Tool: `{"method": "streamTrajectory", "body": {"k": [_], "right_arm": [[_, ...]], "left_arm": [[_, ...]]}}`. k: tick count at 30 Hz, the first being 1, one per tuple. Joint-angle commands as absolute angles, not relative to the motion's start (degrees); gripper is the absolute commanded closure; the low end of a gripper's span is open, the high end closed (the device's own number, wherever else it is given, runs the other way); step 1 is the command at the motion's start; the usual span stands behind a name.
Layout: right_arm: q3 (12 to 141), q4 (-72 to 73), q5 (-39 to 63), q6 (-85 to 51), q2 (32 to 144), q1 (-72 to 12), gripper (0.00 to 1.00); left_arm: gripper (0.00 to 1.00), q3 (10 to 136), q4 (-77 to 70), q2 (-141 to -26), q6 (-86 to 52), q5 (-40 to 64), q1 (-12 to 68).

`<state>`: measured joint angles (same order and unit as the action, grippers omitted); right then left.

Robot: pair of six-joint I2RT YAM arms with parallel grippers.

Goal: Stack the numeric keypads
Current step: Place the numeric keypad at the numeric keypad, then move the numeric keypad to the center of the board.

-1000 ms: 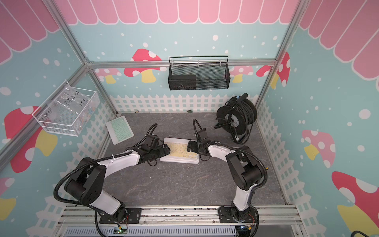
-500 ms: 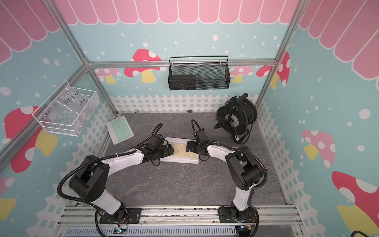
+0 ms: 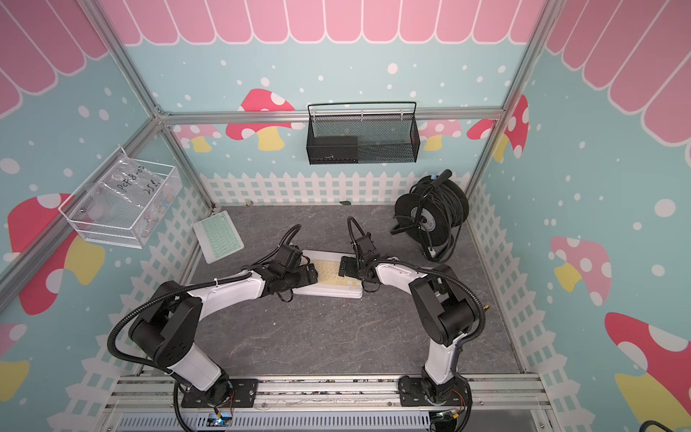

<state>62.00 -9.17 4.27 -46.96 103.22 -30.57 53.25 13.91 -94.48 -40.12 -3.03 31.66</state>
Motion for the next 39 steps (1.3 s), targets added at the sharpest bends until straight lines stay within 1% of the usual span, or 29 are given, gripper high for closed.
{"method": "streamTrajectory", "body": {"k": [1,15,22,26,30,33,39], "right_arm": [[63.81,-9.83,4.64,-46.75,104.41,-31.61,0.05],[64.42,-10.87,3.57,-46.14,104.24,-33.11,0.05],[64.86,-11.64,2.19,-46.4,103.98,-33.44,0.05],[65.25,-12.03,1.88,-46.32,104.31,-33.46,0.04],[65.65,-13.59,-0.51,-46.05,104.07,-33.48,0.04],[66.42,-14.96,-2.98,-45.48,103.38,-33.46,0.02],[69.48,-17.12,-6.99,-43.76,102.23,-33.47,0.01]], "left_arm": [[0.02,52.26,12.3,-92.76,-40.71,-1.97,33.04],[0.02,49.48,11.54,-89.17,-41.57,-3.14,34.05],[0.02,52.83,13.33,-90.74,-39.29,-3.91,34.04],[0.02,54.0,14.58,-90.79,-38.76,-5.49,34.1],[0.02,55.01,17.91,-90.88,-39.31,-8.82,33.7],[0.01,54.78,19.69,-90.17,-40.41,-10.58,32.03],[0.01,52.18,21.46,-85.51,-43.83,-14.83,24.03]]}}
